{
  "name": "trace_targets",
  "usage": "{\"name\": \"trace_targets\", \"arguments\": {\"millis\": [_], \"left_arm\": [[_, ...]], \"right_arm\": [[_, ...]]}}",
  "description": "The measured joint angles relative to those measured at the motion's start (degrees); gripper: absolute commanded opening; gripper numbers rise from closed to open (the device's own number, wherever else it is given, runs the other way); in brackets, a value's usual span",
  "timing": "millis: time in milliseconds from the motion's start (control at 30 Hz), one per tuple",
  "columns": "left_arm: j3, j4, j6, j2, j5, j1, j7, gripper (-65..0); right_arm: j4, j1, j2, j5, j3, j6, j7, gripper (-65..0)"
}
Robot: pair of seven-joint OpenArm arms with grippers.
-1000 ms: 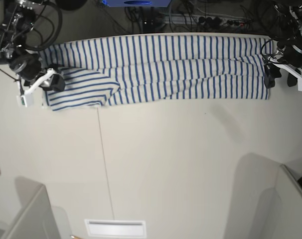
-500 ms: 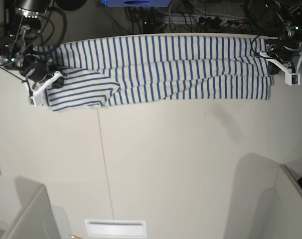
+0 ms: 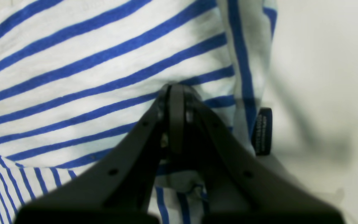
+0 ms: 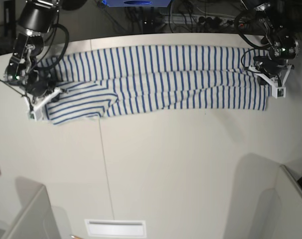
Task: Fold the T-shirt properly
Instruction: 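Grasp the strip's two ends with both grippers and pull them taut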
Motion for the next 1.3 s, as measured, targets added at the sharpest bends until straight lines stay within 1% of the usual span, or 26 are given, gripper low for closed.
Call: {"name": "trace_targets", "arguments": {"millis": [33,167,300,433,533,633,667,767,800,833,933,1000,1133,1200,1267,1300], "left_arm": [[0.1,-0.6,0.0,0.0,0.2,-1.0,0.0,-65.0],[0.5,-4.7,3.0,0.0,0.0,-6.6,0.3,-65.0],[3.7,-8.2,5.4,-0.5,0.4,-11.6,0.3,-65.0],[4.2,-7.8,5.8,-0.7,0.5,-13.3,1.5,-65.0],[3.5,-5.6,6.1,-0.9,0.7,-13.3,1.8,-65.0],[3.6,-2.9,6.0,-1.8,0.3,-13.4,4.9,-65.0],[3.6,-2.0,5.8,-2.1,0.2,-13.4,5.0,-65.0],[3.5,1.9,5.9,-2.5,0.2,-13.4,5.2,-65.0],[3.5,3.6,5.8,-2.5,0.1,-13.2,6.1,-65.0],[3.5,5.4,5.4,-2.5,0.2,-13.0,7.3,-65.0],[3.0,9.3,-0.3,-2.5,0.0,-11.8,8.6,-65.0],[0.5,11.2,-5.2,-2.2,-0.7,-10.1,8.6,-65.0],[-5.9,11.8,-12.3,-2.4,0.5,-7.5,9.3,-65.0],[-8.4,11.8,-12.5,-2.4,0.2,-6.9,9.3,-65.0],[-11.1,11.8,-12.5,-2.2,-4.0,-6.2,9.1,-65.0],[-12.2,11.8,-12.7,-2.2,-6.4,-5.6,9.0,-59.7]], "right_arm": [[-1.0,1.1,0.0,0.0,0.0,0.0,0.0,-65.0],[-5.7,5.7,0.2,-0.2,0.0,-0.1,0.5,-65.0],[-9.4,9.6,0.9,-0.4,-0.3,-0.1,-0.2,-65.0],[-9.7,11.1,1.1,-1.6,-0.2,-0.4,-1.2,-65.0],[-7.1,10.7,1.0,-2.2,-0.2,-0.5,-1.9,-65.0],[-2.1,10.1,0.8,-2.2,-0.2,-0.5,-2.1,-65.0],[-0.6,9.9,0.8,-1.9,-0.2,-0.5,-1.9,-65.0],[4.5,9.2,-0.5,-2.4,-0.2,-0.7,-2.1,-65.0],[6.2,8.5,-0.7,-1.9,-0.3,-0.6,-2.1,-65.0],[8.4,7.6,-1.1,-1.6,-0.3,-0.2,-2.3,-65.0],[15.6,4.3,-2.0,-2.4,-0.1,-0.7,-2.5,-65.0],[20.0,2.0,-2.8,-2.0,0.0,-0.5,-2.8,-65.0],[28.0,-4.3,-5.3,-2.0,0.0,-0.5,-2.9,-65.0],[30.1,-7.0,-6.4,-1.9,0.0,-0.2,-3.0,-65.0],[30.6,-8.9,-7.4,-2.1,0.0,-0.2,-2.9,-65.0],[30.6,-9.6,-8.0,-2.2,0.0,-0.2,-2.9,-65.0]]}}
